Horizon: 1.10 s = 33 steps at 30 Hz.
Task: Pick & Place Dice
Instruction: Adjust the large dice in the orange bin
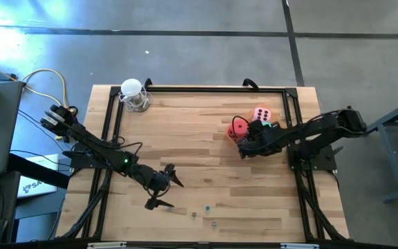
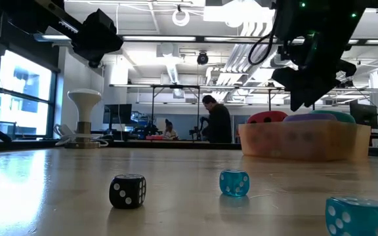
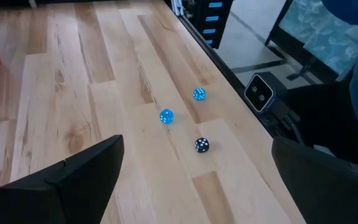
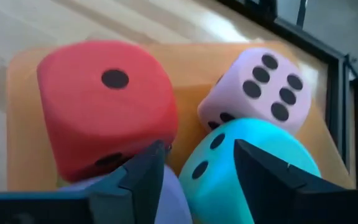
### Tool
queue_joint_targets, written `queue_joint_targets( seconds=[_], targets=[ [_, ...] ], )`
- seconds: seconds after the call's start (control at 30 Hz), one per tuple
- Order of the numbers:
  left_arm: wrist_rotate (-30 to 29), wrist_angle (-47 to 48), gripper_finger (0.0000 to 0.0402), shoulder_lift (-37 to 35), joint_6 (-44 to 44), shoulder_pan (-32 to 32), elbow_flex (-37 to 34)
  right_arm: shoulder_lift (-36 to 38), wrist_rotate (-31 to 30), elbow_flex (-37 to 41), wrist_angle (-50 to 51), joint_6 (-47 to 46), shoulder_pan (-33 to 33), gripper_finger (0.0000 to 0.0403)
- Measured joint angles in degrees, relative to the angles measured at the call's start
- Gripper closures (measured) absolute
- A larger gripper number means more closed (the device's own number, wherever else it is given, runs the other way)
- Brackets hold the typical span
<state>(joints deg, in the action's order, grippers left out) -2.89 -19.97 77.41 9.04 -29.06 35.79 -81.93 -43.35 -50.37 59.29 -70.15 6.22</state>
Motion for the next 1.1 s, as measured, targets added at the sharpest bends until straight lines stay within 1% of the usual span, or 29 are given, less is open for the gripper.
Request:
queue_joint_targets(
  seconds=[0.13, 0.27, 0.43, 0.6, 0.8, 0.93, 1.1],
  targets=[
    [-0.2, 0.0, 0.0002, 0.0, 0.0, -0.4, 0.0, 0.0, 3.5, 0.0, -0.7, 1.4, 0.0, 0.0207],
    [-0.2, 0.0, 0.0002, 0.0, 0.0, -1.3, 0.0, -0.1, 7.4, 0.0, -4.7, 3.3, 0.0, 0.0211],
    [-0.2, 0.0, 0.0002, 0.0, 0.0, -1.9, 0.0, -2.5, 9.0, 0.0, -13.9, 9.4, 0.0, 0.0223],
    [-0.2, 0.0, 0.0002, 0.0, 0.0, -2.3, 0.0, -6.6, 8.4, -0.1, -22.0, 17.1, -0.3, 0.0233],
    [-0.1, 0.3, 0.0002, 0.0, 0.9, -2.7, 0.0, -7.0, 8.7, -0.1, -26.5, 17.8, -0.3, 0.0246],
    [-0.1, 0.3, 0.0002, 0.0, 0.9, -2.7, 0.0, -7.0, 11.4, -0.1, -30.9, 20.5, -0.7, 0.0252],
    [-0.1, 0.3, 0.0002, 0.0, 0.8, -2.6, 0.0, -7.1, 15.8, 0.0, -41.8, 26.2, -0.7, 0.0253]
  ],
)
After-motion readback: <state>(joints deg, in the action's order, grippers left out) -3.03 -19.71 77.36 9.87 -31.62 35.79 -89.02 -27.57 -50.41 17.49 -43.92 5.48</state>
